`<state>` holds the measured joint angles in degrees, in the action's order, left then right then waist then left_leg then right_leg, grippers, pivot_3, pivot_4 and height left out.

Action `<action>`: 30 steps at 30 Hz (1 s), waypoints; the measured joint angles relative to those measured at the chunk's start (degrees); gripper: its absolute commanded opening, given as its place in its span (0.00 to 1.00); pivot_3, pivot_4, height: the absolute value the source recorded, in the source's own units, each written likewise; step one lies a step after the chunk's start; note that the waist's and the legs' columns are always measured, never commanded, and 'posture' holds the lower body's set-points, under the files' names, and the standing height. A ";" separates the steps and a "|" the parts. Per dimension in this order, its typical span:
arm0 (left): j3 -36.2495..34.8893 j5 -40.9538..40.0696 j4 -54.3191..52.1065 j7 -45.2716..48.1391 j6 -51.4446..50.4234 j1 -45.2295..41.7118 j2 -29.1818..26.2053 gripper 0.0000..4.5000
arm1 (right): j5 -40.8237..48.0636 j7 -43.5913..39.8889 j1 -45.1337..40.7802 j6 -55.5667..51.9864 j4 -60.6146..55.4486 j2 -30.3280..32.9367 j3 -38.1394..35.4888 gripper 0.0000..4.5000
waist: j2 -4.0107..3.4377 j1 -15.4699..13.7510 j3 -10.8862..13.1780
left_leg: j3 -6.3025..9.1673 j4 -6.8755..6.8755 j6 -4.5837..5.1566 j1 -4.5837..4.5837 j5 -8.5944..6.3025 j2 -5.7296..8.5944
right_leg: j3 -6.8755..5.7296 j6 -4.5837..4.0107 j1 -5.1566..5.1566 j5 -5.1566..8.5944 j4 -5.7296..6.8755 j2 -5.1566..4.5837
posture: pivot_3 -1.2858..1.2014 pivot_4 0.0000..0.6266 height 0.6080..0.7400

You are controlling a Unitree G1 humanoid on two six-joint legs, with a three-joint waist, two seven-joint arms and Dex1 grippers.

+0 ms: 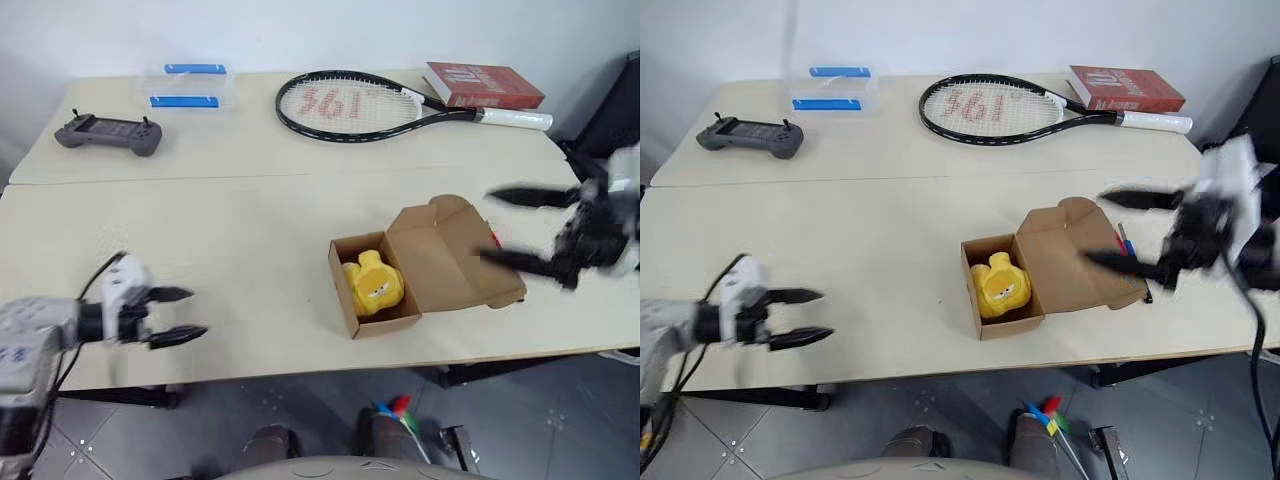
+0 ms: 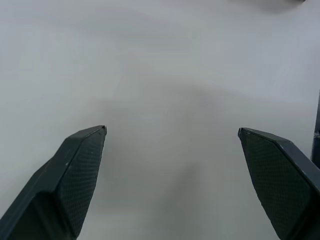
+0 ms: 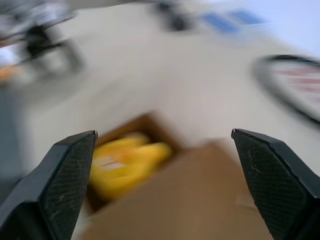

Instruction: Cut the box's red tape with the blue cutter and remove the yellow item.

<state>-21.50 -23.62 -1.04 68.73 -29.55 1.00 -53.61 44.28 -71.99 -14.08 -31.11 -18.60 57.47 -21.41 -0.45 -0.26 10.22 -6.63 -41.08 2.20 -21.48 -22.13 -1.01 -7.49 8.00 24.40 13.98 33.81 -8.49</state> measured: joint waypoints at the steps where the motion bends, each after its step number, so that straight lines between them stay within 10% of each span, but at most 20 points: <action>1: -1.18 -0.99 -2.07 -0.70 -2.18 0.87 -0.48 1.00 | -0.03 -0.91 1.44 0.75 -0.43 0.00 -0.05 1.00 | 0.00 -0.62 0.01 | 0.00 -0.03 0.04 0.01 0.00 0.06 | 0.01 0.00 -0.04 0.00 0.00 -0.06 | 0.52 0.24 1.00; 4: -1.23 -4.72 -9.90 -2.73 -7.66 -1.67 -0.78 1.00 | 0.03 -1.35 3.25 2.83 -2.94 -0.78 -0.80 1.00 | 0.03 -1.63 0.01 | 0.07 -0.18 0.09 0.08 0.01 -0.04 | 0.08 -0.01 -0.25 0.00 -0.06 -0.13 | 0.52 0.24 1.00; 11: 19.84 -12.70 -16.29 -4.68 -27.48 -40.87 0.25 1.00 | 1.95 -1.82 8.23 3.77 -1.38 -1.49 -6.92 1.00 | 0.14 -2.36 0.01 | 0.26 -0.25 0.15 0.53 0.07 0.23 | 0.23 -0.02 -0.70 0.00 -0.04 -0.06 | 0.52 0.24 1.00; 18: 47.86 -3.07 -3.45 -2.68 -30.98 -68.37 16.96 1.00 | 2.95 -1.14 16.04 1.40 -4.11 -0.77 -15.95 1.00 | 0.15 -2.23 0.00 | -0.05 -0.13 0.11 0.48 0.06 0.14 | 0.14 -0.05 -0.67 0.02 -0.22 0.09 | 0.52 0.24 1.00; 30: 62.42 14.14 19.75 -5.37 -17.64 -74.26 37.47 1.00 | 7.46 9.19 29.91 -0.26 -20.84 -9.87 -26.33 1.00 | 0.25 -1.83 0.07 | 0.08 -0.20 0.19 0.36 0.04 0.11 | 0.18 -0.05 -0.62 0.03 -0.36 0.05 | 0.52 0.24 1.00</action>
<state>40.92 -9.48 18.70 63.37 -47.18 -73.26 -16.13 51.73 -62.80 15.84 -31.38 -39.44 47.60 -47.73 -0.20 -2.09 10.29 -6.55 -41.28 2.39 -21.12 -22.09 -0.90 -7.30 7.96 23.77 14.01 33.45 -8.44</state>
